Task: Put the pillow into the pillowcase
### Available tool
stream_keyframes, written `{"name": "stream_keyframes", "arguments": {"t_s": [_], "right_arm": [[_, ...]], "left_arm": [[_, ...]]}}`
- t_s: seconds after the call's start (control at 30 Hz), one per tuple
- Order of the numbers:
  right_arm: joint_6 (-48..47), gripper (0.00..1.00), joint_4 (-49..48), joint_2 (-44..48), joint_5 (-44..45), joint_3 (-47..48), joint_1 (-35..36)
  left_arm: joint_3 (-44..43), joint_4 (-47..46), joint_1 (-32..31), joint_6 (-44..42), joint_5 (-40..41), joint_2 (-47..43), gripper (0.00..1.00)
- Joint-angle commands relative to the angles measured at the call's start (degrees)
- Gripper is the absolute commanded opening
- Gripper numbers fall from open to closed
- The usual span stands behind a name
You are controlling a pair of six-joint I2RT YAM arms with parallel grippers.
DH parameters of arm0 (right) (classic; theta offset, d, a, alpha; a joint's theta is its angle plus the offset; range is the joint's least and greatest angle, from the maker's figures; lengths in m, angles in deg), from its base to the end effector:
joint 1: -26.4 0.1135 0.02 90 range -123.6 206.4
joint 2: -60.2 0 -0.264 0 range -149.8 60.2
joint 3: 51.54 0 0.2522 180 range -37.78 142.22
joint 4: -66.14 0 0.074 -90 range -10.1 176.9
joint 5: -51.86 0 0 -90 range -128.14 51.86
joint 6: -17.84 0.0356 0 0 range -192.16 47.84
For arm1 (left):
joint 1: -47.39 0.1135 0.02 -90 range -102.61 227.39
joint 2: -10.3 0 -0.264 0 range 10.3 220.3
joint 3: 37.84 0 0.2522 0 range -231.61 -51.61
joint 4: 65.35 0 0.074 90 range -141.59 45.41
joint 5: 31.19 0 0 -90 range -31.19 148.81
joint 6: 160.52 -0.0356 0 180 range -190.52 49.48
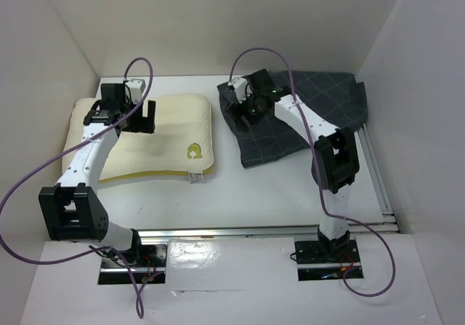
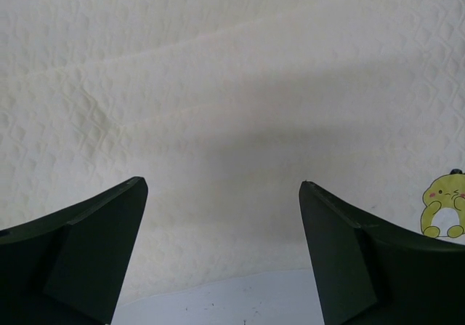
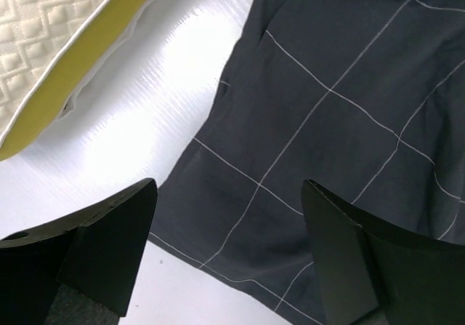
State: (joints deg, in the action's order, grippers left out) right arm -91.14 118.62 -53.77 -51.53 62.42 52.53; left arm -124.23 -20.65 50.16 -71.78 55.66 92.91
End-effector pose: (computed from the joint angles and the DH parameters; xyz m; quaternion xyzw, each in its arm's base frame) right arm 0.3964 0.2036 0.2685 -0.3953 0.8541 0.1301 0.3118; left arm 0.3202 0.0135 0.3202 -0.0006 0.9094 -0.0104 0.4158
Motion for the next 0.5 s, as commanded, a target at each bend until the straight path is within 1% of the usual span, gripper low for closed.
{"name": "stream_keyframes", "arguments": {"t_s": [0.0,0.03,0.1,0.2,0.33,0.43,0.47], "right_arm": [[-0.1,0.84,-0.9,-0.8,3.0,2.5,2.7],[-0.1,0.82,-1.4,-0.8,5.2,1.8,3.2],[-0.1,0.79,-2.9,-0.8,6.9,1.1,4.3],[0.4,0.78,-3.7,-2.7,8.7,1.0,6.4],[2.0,0.68,-2.0,-6.4,10.7,4.1,7.4],[2.5,0.67,-2.5,-8.4,12.1,5.7,7.4],[2.5,0.64,-2.5,-9.0,12.6,6.2,7.4]], "left_arm": [[0.3,-0.7,-0.3,0.1,1.8,-3.9,1.00],[1.7,-0.7,-0.3,0.1,3.0,-3.9,1.00],[2.3,-1.4,-0.3,0.6,4.5,-5.1,1.00],[3.6,-0.8,-0.3,0.6,5.2,-5.1,1.00],[4.2,-0.8,-0.3,0.1,5.7,-5.6,1.00],[4.8,-0.8,-0.3,-0.6,5.7,-5.6,1.00],[4.8,-0.8,-0.3,-0.6,5.7,-6.1,1.00]]}}
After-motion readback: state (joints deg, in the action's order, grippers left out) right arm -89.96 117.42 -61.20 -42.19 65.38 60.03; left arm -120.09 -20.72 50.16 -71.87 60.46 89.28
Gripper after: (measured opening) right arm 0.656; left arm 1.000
